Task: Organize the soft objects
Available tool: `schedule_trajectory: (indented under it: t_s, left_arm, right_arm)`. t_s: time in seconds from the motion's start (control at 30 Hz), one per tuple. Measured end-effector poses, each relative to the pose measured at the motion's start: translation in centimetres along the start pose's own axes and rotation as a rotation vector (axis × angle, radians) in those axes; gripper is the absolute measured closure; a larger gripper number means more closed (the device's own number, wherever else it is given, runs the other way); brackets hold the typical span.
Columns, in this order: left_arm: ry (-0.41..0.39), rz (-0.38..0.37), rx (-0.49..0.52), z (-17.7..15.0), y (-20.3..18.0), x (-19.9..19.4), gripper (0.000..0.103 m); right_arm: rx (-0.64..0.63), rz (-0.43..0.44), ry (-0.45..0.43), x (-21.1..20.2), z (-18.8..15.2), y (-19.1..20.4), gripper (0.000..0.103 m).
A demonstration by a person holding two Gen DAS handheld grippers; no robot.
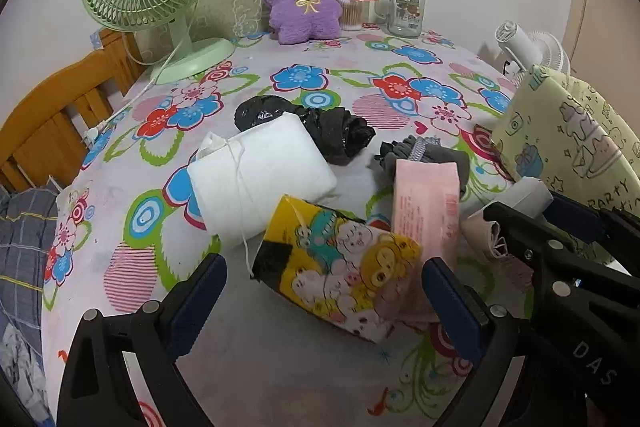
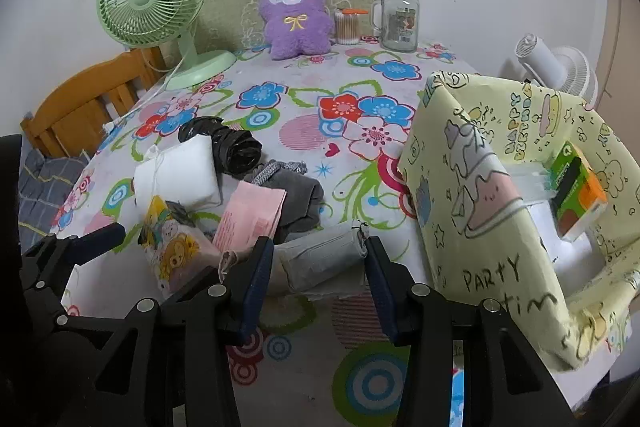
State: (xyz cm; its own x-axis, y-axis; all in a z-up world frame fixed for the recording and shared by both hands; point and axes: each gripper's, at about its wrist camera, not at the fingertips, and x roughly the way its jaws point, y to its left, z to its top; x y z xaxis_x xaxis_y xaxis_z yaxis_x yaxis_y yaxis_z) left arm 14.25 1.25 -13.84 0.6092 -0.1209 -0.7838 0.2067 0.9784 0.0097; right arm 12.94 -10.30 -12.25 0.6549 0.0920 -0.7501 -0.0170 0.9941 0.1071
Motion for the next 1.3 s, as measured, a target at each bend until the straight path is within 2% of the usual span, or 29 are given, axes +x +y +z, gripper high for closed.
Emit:
schedule_trajectory:
  t_s: [0.13, 0.2, 0.27, 0.37, 0.57, 1.3]
  left_arm:
    - [0.015, -0.018, -0.005, 0.0, 0.2, 0.7, 0.004]
    - [0.016, -0.042, -0.008, 0.0, 0.3, 0.8, 0.008]
    - [0.016, -0.071, -0.004, 0.0, 0.2, 0.7, 0.017]
    - [0.006, -0.079, 0.011, -0.2, -0.1, 0.3, 0.021]
    - [-0.022, -0.047, 0.043, -0.4, -0.9, -0.6, 0.022]
    - [-0.11, -0.004, 0.01, -1.5, -1.8, -6.3, 0.022]
  right_arm:
    - [-0.001, -0.004, 0.009, 0.7, 0.3, 0.1, 0.053]
    - [-0.003, -0.008, 0.016, 1.0, 0.3, 0.2, 0.053]
    - [0.001, -0.009, 0.019, 1.2, 0.4, 0.1, 0.053]
    - [0.002, -0.013, 0.021, 1.3, 0.5, 0.1, 0.053]
    - [-0.006, -0.012, 0.026, 1.2, 0.2, 0.3, 0.053]
    - [-0.022, 0.015, -0.07, -4.4, -0.4, 0.4, 0.053]
